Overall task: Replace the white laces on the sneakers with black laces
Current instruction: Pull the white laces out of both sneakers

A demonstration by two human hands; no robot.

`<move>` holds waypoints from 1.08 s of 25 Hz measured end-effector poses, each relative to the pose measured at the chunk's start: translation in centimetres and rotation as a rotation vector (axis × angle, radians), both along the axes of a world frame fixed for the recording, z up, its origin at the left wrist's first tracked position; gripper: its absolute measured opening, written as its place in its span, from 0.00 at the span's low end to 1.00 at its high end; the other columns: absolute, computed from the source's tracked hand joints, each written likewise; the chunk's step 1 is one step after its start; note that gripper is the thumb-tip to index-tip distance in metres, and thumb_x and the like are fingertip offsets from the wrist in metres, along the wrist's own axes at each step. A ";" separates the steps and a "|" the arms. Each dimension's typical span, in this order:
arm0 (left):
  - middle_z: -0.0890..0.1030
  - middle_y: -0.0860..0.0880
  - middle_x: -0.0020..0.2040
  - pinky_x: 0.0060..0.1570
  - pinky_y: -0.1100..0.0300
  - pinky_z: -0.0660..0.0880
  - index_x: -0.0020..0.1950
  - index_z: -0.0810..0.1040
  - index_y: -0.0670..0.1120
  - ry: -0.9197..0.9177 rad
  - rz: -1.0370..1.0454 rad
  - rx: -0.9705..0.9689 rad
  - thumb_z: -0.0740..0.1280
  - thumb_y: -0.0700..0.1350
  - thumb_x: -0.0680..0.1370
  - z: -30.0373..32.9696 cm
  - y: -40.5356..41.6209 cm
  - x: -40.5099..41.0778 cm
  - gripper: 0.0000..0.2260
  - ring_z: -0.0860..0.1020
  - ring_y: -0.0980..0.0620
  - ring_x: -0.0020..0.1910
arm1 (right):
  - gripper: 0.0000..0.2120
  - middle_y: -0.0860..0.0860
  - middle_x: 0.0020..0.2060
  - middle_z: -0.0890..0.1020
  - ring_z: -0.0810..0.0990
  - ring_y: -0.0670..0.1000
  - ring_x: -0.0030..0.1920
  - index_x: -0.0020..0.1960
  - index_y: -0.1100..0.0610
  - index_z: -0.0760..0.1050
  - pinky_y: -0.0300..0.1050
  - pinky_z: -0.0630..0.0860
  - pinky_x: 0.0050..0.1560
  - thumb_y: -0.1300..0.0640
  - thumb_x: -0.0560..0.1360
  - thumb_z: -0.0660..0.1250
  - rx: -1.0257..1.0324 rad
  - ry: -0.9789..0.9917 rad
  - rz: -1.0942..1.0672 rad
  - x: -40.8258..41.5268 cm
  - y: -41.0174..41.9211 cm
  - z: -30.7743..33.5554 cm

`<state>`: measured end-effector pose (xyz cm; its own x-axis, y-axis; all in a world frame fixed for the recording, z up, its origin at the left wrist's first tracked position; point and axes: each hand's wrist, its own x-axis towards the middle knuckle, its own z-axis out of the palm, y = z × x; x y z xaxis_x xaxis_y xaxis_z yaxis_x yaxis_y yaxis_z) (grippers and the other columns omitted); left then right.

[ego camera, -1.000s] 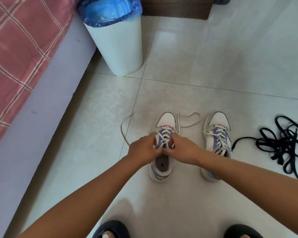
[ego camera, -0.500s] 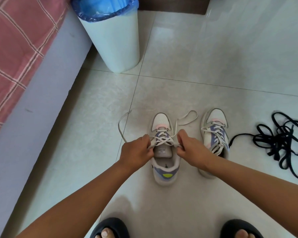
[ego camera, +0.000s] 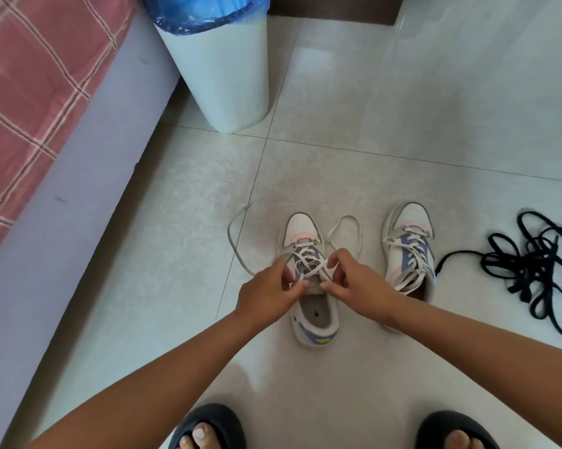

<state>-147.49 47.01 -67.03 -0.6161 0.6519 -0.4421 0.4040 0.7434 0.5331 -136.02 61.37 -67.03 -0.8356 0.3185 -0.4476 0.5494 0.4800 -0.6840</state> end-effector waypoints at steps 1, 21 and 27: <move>0.76 0.54 0.37 0.39 0.57 0.70 0.40 0.69 0.50 -0.105 0.081 0.010 0.62 0.60 0.76 0.0 0.4 -0.2 0.14 0.76 0.53 0.39 | 0.08 0.51 0.37 0.76 0.71 0.46 0.34 0.51 0.53 0.67 0.39 0.68 0.36 0.52 0.77 0.64 -0.059 -0.006 -0.110 -0.2 -0.1 -0.1; 0.77 0.47 0.39 0.31 0.62 0.67 0.47 0.76 0.42 -0.429 0.356 -0.165 0.64 0.50 0.77 0.0 2.9 -2.2 0.11 0.75 0.52 0.33 | 0.09 0.51 0.37 0.75 0.71 0.48 0.36 0.43 0.57 0.68 0.41 0.69 0.38 0.54 0.79 0.61 -0.084 -0.103 -0.214 -2.6 0.4 -1.1; 0.77 0.46 0.47 0.43 0.56 0.69 0.49 0.74 0.44 0.330 -0.285 -0.266 0.61 0.44 0.79 0.0 2.5 -3.4 0.05 0.77 0.47 0.46 | 0.02 0.54 0.42 0.75 0.74 0.55 0.41 0.46 0.58 0.71 0.46 0.67 0.39 0.60 0.76 0.64 0.375 -0.051 -0.010 -2.7 1.7 -1.0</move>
<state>-150.88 49.52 -67.04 -0.5648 0.7057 -0.4278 0.7256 0.6716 0.1499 -138.69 63.05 -68.02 -0.8111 0.4763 -0.3393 0.5842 0.6862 -0.4334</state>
